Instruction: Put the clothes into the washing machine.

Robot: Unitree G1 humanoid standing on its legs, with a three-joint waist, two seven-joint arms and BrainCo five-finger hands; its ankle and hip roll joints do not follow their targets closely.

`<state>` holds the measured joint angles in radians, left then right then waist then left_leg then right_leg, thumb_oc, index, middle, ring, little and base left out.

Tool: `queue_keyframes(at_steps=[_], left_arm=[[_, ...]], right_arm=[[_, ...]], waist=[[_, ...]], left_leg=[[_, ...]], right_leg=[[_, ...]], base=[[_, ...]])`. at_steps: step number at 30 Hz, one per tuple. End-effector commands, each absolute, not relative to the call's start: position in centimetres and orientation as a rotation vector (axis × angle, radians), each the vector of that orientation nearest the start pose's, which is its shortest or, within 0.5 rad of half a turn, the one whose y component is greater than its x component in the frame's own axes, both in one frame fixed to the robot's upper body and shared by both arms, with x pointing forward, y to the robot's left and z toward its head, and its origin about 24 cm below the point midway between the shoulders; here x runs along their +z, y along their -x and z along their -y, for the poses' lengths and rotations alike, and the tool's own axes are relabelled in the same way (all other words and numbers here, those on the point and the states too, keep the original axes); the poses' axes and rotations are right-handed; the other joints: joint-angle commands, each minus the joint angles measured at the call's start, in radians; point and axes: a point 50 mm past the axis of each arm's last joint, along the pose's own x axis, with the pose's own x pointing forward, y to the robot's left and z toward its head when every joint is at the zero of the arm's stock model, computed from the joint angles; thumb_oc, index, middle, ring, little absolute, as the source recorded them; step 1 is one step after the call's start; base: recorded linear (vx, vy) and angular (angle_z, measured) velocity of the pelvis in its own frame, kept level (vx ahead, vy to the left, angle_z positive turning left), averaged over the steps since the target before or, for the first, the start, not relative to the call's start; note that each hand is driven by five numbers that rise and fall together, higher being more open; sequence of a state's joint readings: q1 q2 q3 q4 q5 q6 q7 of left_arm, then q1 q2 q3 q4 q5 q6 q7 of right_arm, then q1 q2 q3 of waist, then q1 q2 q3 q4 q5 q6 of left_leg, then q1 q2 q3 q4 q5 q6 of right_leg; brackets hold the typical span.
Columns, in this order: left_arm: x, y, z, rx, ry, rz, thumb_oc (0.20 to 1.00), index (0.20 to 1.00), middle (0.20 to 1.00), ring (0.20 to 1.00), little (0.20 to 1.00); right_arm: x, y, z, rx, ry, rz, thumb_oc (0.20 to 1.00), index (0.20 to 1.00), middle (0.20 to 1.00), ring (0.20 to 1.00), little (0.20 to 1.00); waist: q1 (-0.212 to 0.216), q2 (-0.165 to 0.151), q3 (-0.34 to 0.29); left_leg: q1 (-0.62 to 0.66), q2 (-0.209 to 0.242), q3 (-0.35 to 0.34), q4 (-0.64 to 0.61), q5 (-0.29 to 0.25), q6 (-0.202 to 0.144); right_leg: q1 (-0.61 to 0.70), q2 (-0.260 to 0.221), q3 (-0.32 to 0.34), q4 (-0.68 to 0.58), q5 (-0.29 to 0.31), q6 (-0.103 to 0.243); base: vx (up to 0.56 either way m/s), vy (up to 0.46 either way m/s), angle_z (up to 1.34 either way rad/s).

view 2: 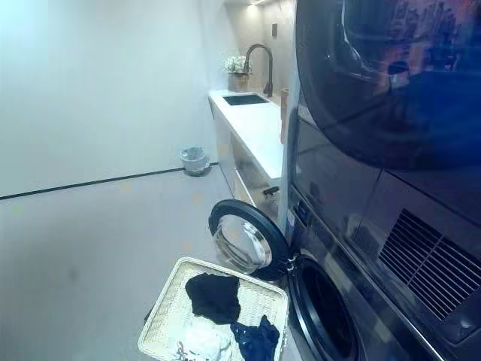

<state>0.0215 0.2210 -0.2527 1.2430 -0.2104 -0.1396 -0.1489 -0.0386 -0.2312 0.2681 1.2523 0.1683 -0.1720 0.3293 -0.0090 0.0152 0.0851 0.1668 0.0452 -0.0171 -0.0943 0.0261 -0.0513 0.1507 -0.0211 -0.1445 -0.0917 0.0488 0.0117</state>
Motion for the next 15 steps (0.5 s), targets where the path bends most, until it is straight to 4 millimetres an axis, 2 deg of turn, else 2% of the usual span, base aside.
queue_keyframes(at_steps=[1,11,15], left_arm=[[-16.2,-10.9,-19.7,-0.118,-0.032,-1.104,1.000,1.000,1.000,1.000,1.000],[-16.1,-11.0,-20.2,-0.052,-0.082,-1.088,1.000,1.000,1.000,1.000,1.000],[-15.6,-11.7,-21.2,0.095,-0.172,-1.013,1.000,1.000,1.000,1.000,1.000]], right_arm=[[-14.8,-14.4,19.6,0.334,0.117,-1.005,1.000,1.000,1.000,1.000,1.000],[-14.9,-14.1,19.7,0.334,0.131,-1.009,1.000,1.000,1.000,1.000,1.000],[-15.1,-13.7,19.7,0.334,0.137,-1.022,1.000,1.000,1.000,1.000,1.000]], waist=[[0.015,-0.030,0.038],[0.010,-0.031,0.041],[0.009,-0.035,0.047]], left_leg=[[0.016,-0.105,0.090,0.029,-0.081,0.050],[0.016,-0.105,0.091,0.031,-0.081,0.050],[0.012,-0.106,0.094,0.041,-0.082,0.049]], right_leg=[[0.009,0.005,0.030,0.030,-0.041,0.073],[0.007,0.005,0.031,0.032,-0.041,0.073],[0.005,0.003,0.033,0.033,-0.039,0.072]], base=[[-0.11,-0.061,0.57],[0.02,0.001,0.00],[0.08,0.009,0.00]])
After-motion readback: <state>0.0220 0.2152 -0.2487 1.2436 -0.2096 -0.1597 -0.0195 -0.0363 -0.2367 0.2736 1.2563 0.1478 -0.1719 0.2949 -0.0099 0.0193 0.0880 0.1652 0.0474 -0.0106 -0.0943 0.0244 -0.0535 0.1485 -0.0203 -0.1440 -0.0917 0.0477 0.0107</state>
